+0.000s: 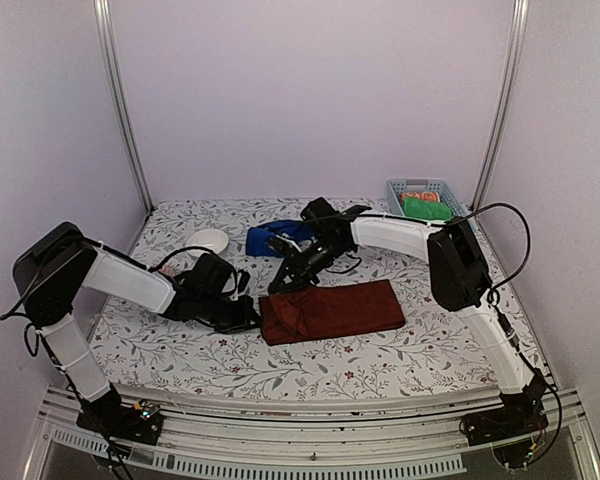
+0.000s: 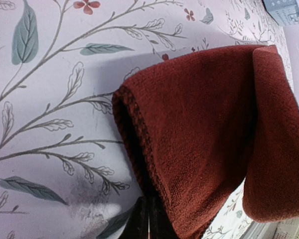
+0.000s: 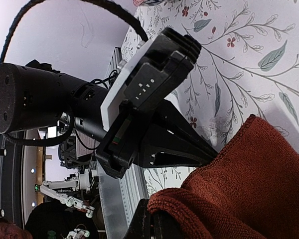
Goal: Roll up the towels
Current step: Fold the towel at the center of the board.
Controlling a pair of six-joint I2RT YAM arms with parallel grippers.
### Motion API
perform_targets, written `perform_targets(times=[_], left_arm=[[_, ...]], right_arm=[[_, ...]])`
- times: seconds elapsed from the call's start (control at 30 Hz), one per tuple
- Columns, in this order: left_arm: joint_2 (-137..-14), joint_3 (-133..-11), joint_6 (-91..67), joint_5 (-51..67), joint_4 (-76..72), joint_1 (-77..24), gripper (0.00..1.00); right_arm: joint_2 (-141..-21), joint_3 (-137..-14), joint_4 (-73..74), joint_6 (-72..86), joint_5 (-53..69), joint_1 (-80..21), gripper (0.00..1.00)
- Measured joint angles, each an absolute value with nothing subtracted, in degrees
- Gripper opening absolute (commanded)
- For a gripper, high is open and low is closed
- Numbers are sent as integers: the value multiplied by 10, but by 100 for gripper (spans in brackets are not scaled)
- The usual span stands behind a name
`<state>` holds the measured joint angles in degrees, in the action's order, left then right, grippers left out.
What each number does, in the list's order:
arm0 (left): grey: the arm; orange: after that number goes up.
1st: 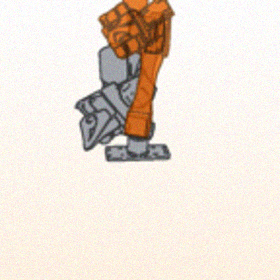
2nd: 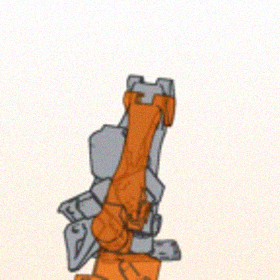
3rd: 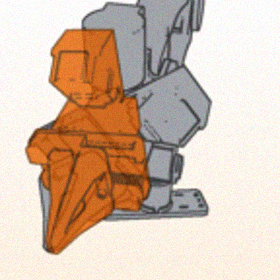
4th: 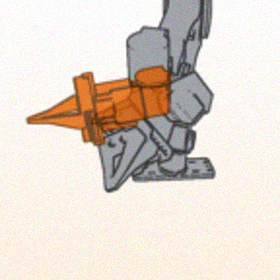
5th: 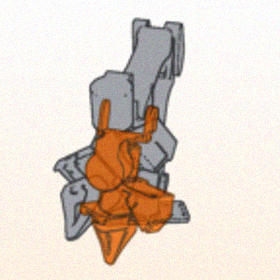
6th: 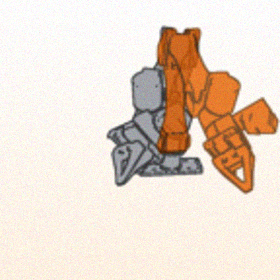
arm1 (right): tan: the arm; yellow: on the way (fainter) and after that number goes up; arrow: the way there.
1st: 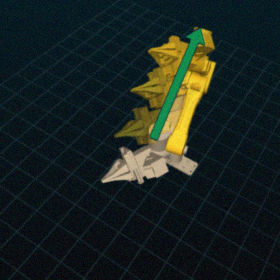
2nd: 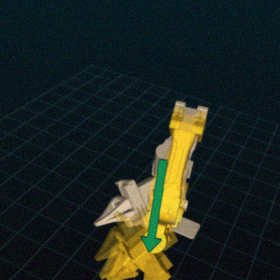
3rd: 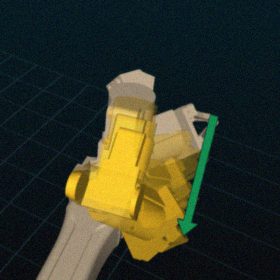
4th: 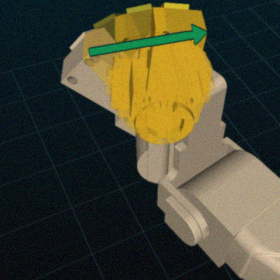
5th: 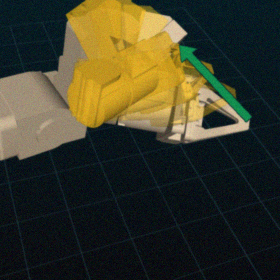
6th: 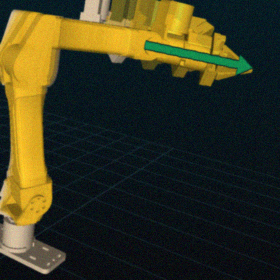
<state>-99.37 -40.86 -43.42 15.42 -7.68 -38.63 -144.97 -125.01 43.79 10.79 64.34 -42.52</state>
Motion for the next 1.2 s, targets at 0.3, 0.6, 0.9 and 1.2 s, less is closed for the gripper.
perform_targets(times=[0.3, 0.6, 0.9, 1.2], left_arm=[[-992, -406, -436, 149, -81, -387, 6], [-928, -391, -441, 84, -8, -390, 25], [-860, -393, -448, 24, 25, -405, 34], [-821, -406, -455, -26, 70, -436, 35]], right_arm=[[-1480, -1273, 427, 112, 630, -432, 45], [-1443, -1269, 474, 17, 553, -432, 66], [-1306, -1223, 560, -119, 481, -432, 68], [-1381, -1312, 552, -136, 423, -479, 71]])
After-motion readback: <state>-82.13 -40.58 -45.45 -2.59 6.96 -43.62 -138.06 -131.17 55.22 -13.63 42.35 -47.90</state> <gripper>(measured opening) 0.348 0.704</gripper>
